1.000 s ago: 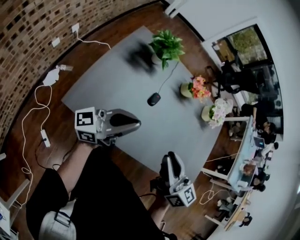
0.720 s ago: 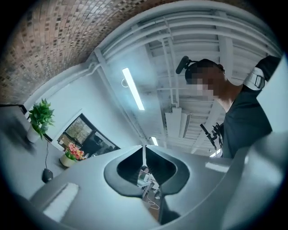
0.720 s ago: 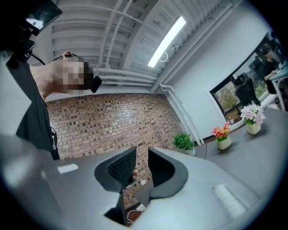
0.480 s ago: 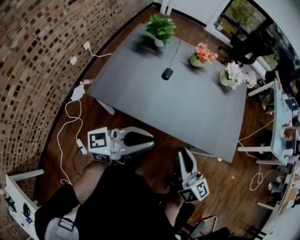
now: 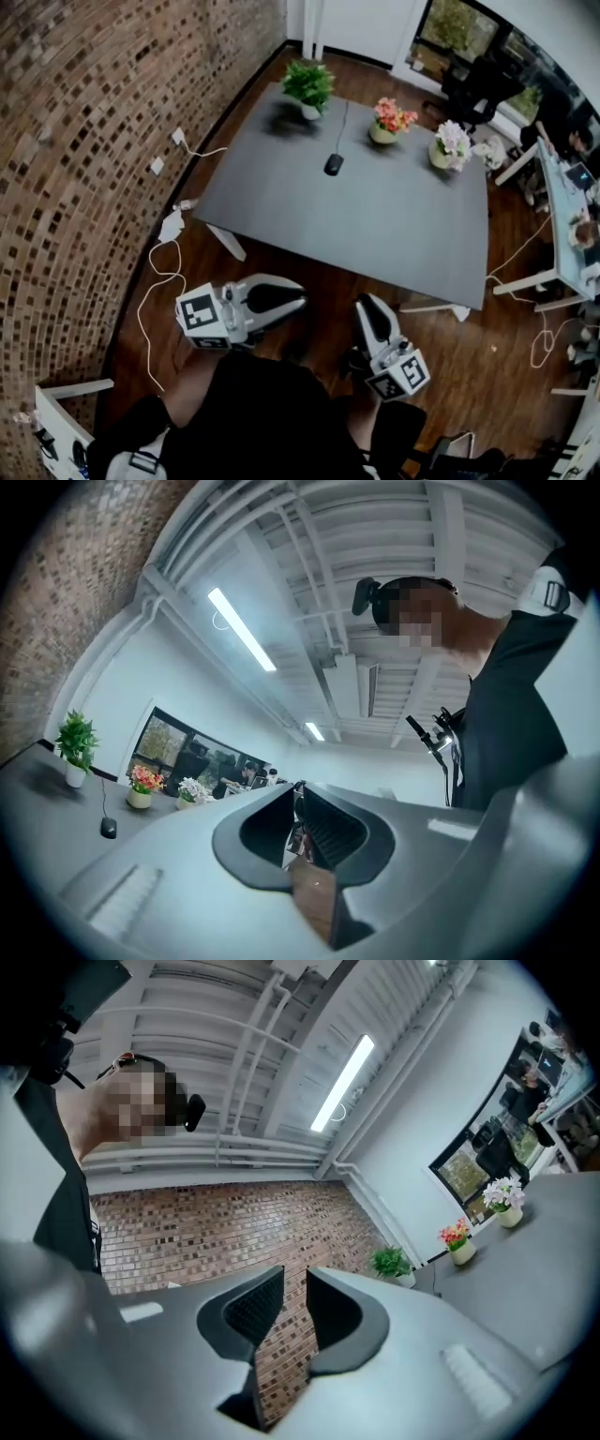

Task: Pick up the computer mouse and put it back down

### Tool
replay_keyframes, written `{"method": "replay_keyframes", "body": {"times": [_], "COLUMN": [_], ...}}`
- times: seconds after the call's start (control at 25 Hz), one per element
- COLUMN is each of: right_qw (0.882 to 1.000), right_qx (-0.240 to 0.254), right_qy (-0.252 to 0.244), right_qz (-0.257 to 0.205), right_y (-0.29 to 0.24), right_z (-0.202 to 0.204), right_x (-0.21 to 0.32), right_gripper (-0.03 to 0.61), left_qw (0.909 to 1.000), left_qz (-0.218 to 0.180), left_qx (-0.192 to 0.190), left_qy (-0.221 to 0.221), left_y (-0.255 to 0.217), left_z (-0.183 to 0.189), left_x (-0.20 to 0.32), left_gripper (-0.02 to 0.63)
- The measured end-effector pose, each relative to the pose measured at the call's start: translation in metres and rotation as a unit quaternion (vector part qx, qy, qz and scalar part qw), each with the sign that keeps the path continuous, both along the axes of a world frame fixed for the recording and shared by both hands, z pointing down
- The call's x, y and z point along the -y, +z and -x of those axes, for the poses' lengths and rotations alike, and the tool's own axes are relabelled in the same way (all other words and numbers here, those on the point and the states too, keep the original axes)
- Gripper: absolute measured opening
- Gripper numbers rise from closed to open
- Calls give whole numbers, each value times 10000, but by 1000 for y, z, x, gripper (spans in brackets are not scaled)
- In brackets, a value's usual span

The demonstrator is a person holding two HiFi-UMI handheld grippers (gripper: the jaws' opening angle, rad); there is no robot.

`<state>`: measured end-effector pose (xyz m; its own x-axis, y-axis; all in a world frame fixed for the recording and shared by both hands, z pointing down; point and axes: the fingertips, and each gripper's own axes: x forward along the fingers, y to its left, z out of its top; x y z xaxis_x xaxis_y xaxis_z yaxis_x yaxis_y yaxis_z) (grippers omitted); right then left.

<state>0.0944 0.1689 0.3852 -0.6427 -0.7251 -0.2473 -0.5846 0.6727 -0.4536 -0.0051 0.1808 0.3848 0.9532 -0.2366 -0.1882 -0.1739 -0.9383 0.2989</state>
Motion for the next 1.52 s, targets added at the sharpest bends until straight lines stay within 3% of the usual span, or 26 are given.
{"method": "replay_keyframes", "body": {"times": [0.12, 0.4, 0.76, 0.92, 1.08, 1.52], "right_qw": [9993, 9989, 9900, 9921, 9942, 9926], "right_qx": [-152, -355, -784, -958, -959, -1070], "right_qy": [-240, 1, 923, 732, 490, 313], "right_qz": [-257, 302, 723, 356, 9, -483], "right_y": [-38, 10, 22, 0, -23, -27], "right_z": [46, 103, 143, 156, 166, 143], "right_x": [-5, -51, -127, -131, -125, -142], "right_gripper": [71, 71, 55, 54, 10, 0], "left_qw": [10000, 9993, 9922, 9919, 9930, 9964], "left_qz": [23, 177, 825, 681, 430, 360], "left_qx": [-41, -323, -682, -858, -982, -643], "left_qy": [-59, -92, 642, 647, 500, 429], "left_y": [-2, -3, 32, 10, -11, -15], "left_z": [26, 97, 112, 117, 130, 104], "left_x": [-13, -34, -57, -70, -74, -102], "left_gripper": [2, 2, 0, 0, 0, 1]}}
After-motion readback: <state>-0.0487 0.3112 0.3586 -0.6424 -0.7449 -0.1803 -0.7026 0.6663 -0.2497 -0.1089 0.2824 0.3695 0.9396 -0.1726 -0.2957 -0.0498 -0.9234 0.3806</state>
